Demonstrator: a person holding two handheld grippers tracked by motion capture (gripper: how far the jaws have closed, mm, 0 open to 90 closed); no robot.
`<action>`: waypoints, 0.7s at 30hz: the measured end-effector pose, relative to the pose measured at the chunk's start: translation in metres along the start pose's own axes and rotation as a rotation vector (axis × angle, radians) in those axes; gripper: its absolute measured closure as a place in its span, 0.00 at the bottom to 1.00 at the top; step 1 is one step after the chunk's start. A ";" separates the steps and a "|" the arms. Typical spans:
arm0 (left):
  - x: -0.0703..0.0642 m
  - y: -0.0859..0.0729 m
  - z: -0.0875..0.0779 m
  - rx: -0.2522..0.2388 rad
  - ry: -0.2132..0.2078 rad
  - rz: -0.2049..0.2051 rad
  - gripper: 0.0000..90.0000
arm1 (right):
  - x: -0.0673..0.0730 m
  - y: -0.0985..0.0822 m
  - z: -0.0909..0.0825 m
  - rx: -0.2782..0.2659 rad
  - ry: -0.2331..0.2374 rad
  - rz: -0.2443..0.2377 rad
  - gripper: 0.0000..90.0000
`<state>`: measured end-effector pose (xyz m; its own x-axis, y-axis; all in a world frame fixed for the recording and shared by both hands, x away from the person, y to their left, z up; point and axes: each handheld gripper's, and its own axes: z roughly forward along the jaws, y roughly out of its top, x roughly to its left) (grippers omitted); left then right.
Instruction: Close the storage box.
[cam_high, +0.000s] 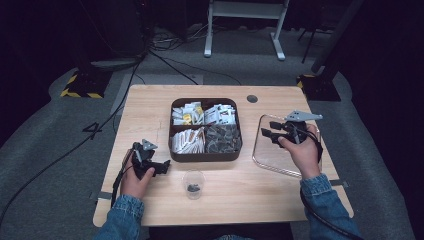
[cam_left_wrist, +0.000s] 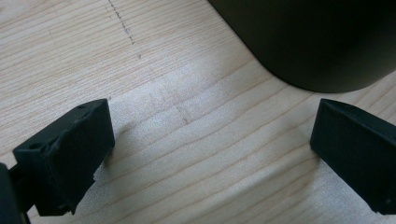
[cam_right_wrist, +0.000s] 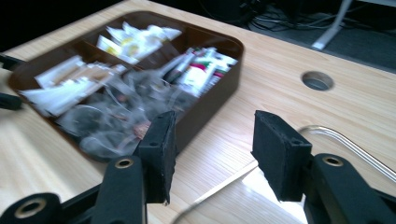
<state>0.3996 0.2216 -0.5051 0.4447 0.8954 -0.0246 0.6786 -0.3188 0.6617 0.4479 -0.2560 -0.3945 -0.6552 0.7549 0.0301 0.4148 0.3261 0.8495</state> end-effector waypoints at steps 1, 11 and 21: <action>0.000 0.000 0.000 -0.001 -0.001 0.000 0.00 | -0.003 -0.003 0.000 0.009 -0.015 0.003 0.56; 0.000 0.000 0.000 0.000 -0.001 0.000 0.00 | -0.029 -0.023 0.001 0.052 -0.109 0.037 0.53; 0.000 0.000 0.000 0.000 0.000 0.000 0.00 | -0.051 -0.042 0.004 0.101 -0.176 0.081 0.53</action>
<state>0.3996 0.2216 -0.5051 0.4449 0.8952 -0.0250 0.6785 -0.3187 0.6619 0.4664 -0.3065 -0.4342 -0.4999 0.8661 -0.0039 0.5287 0.3088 0.7906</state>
